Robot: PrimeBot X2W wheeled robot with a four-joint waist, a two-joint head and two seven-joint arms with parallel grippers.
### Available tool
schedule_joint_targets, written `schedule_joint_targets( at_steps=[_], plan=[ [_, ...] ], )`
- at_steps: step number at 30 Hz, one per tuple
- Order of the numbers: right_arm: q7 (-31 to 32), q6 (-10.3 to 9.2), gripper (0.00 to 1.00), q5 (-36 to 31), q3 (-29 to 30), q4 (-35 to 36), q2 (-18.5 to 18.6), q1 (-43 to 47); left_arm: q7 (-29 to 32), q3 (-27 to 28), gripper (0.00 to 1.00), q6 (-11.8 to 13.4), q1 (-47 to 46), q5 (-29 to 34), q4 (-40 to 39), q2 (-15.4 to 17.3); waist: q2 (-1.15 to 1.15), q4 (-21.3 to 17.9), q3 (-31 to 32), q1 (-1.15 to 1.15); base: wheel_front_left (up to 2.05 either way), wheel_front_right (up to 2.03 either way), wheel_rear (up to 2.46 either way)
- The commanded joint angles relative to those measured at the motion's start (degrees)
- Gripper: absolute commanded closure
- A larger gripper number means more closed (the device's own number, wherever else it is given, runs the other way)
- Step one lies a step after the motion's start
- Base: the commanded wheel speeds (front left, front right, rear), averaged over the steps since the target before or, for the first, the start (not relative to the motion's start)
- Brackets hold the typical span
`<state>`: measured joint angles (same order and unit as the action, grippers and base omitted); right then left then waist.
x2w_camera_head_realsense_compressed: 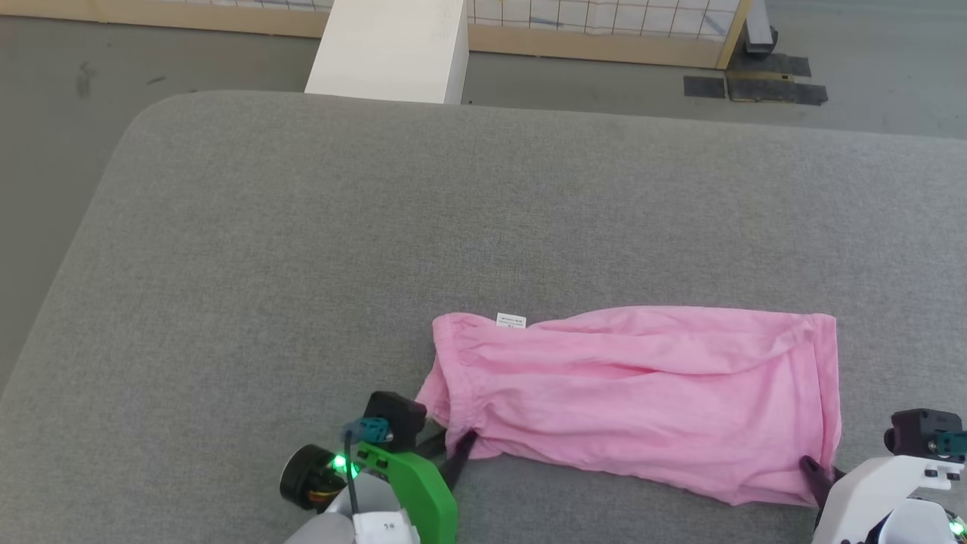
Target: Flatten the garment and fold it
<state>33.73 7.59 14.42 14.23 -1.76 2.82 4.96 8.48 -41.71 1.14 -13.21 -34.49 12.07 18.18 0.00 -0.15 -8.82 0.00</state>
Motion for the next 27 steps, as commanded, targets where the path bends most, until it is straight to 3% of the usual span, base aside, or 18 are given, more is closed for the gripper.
schedule_joint_targets(
  at_steps=[1,7,12,15,18,21,27],
  plan=[
    [-0.69,-0.10,0.00,0.52,-0.12,-0.33,0.07,0.64,-0.38,0.42,0.00,0.53,0.92,-0.62,-0.39,0.61,0.00,0.05,0.38,0.00,0.00,0.00,0.00],
    [-5.25,-0.10,0.00,0.42,0.55,2.21,0.07,1.19,-3.91,3.09,0.00,2.61,4.40,-2.96,-3.06,0.29,0.00,0.26,2.20,0.00,0.00,0.00,0.00],
    [-11.47,-0.10,0.00,-0.89,1.00,6.13,0.06,1.09,-13.28,8.51,0.00,5.97,7.34,-2.93,-6.77,0.97,0.00,0.70,2.99,0.00,0.00,0.00,0.00],
    [-14.64,-0.10,0.00,-0.95,1.57,6.45,0.06,0.10,-20.06,11.45,0.00,6.95,6.98,-1.44,-7.37,0.94,0.00,1.12,3.02,0.00,0.00,0.00,0.00],
    [-17.12,-0.10,0.00,-1.06,1.98,5.09,0.06,-1.32,-23.05,14.60,0.00,7.56,5.43,1.94,-7.07,0.76,0.00,1.52,3.01,0.00,0.00,0.00,0.00],
    [-18.08,-0.10,0.00,-1.47,2.28,2.83,0.06,-2.72,-23.42,18.61,0.00,7.31,3.75,6.10,-8.02,-0.73,0.00,1.87,2.83,0.00,0.00,0.00,0.00],
    [-16.71,-0.10,0.00,-1.34,3.29,-3.27,0.06,-6.28,-23.46,26.61,0.00,4.00,3.31,15.10,-10.12,-4.84,0.00,1.42,2.18,0.00,0.00,0.00,0.00]
  ],
)
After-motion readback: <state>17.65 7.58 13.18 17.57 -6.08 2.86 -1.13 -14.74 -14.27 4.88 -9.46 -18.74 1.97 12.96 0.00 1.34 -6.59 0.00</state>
